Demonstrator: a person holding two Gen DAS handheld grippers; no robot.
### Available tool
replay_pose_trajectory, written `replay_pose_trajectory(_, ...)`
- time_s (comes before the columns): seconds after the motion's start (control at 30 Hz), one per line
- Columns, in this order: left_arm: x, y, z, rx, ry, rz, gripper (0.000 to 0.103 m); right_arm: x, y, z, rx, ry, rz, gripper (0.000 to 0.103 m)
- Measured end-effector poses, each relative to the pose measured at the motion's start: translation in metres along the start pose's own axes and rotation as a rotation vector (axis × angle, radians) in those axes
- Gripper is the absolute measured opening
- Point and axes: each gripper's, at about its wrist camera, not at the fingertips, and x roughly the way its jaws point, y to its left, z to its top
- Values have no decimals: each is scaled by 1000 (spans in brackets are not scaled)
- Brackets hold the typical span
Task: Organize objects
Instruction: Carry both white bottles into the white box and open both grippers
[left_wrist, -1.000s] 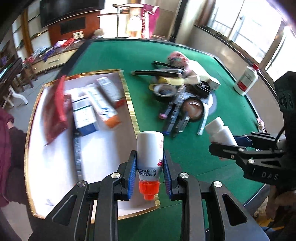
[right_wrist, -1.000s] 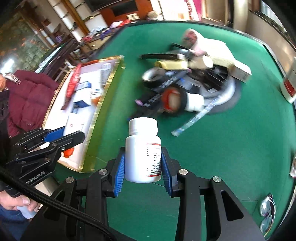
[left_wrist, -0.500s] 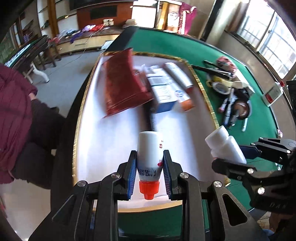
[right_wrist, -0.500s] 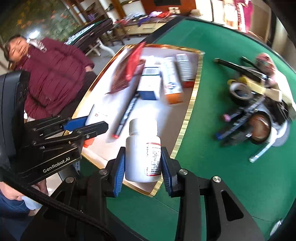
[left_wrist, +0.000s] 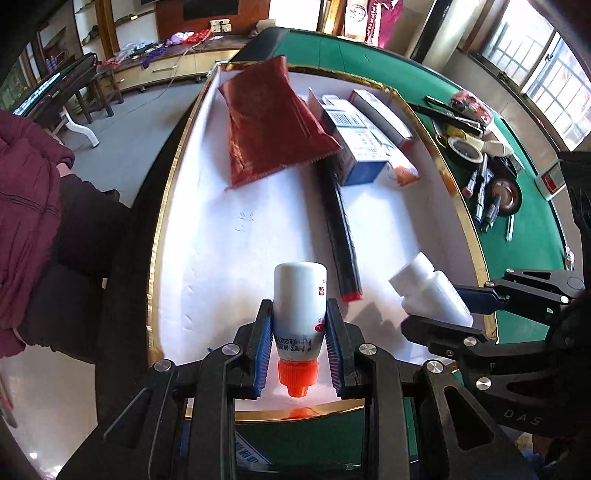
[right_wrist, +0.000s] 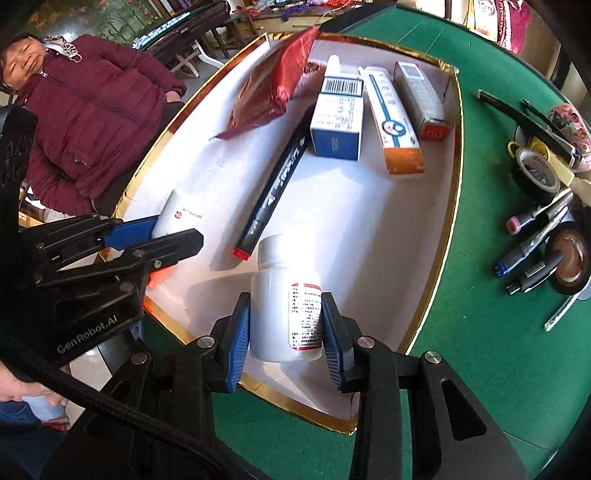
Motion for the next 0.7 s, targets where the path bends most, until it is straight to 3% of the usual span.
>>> replay_pose_trajectory(0.43, 2, -5, -2, -11, 23, 10, 24, -5, -6, -8, 4, 13, 35, 37)
replay_pose_trajectory(0.5, 0, -7, -1, -10, 19, 13, 24, -12, -8, -10, 6, -5, 40, 42)
replay_pose_trajectory(0.7, -20, -13, 6, -15, -42, 36, 24, -56, -39, -9, 80, -136, 60, 43)
